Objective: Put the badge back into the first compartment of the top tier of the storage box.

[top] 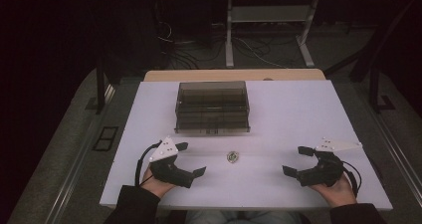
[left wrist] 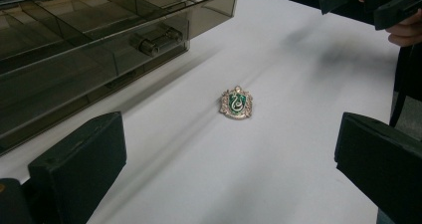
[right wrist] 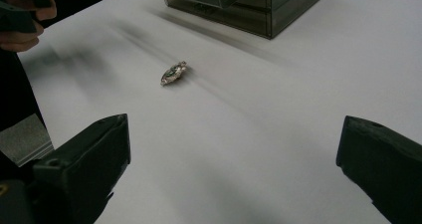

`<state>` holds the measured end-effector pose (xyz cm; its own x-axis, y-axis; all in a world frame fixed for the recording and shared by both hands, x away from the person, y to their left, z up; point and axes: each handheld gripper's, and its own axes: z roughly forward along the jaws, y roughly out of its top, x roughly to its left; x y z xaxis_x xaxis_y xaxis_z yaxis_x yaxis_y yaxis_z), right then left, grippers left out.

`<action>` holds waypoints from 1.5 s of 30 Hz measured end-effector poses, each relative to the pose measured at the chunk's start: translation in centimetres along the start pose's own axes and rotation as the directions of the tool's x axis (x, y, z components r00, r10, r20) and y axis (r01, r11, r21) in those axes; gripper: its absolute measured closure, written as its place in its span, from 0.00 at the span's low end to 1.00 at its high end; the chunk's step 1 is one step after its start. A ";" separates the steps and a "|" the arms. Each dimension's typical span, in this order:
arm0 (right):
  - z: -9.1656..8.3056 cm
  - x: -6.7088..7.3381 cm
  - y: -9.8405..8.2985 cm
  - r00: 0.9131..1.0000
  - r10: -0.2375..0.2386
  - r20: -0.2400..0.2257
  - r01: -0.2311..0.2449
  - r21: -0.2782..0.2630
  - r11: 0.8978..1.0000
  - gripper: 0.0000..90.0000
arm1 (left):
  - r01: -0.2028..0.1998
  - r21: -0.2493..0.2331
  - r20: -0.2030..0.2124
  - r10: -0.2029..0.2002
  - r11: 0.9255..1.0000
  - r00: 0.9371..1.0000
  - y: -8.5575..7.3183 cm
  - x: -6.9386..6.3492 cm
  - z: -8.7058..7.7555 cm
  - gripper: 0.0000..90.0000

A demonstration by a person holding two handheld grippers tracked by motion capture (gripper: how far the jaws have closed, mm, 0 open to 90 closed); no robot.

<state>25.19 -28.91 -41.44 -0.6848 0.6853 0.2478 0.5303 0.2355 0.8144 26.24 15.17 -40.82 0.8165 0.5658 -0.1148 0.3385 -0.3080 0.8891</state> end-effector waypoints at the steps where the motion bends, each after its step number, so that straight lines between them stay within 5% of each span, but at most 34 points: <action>1: 0.0 0.0 0.0 1.000 0.000 0.001 0.000 0.000 1.000 0.00 | 0.004 0.006 0.002 -0.004 1.000 1.000 0.1 0.0 0.0 0.00; 28: 0.1 0.0 -0.1 1.000 -0.001 0.005 0.001 0.015 1.000 0.00 | -0.020 0.056 0.066 0.016 0.998 0.998 3.9 -0.3 1.8 0.00; 45: 0.2 0.0 -0.2 1.000 -0.003 0.015 0.003 0.030 1.000 0.00 | -0.069 0.130 0.100 0.056 0.989 0.993 5.2 -0.9 4.2 0.00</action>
<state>25.19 -28.79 -41.67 -0.6791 0.6947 0.2372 0.5433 0.2584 0.7988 29.27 9.85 -37.96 0.8770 0.4681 -0.1082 0.3391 -0.4435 0.8297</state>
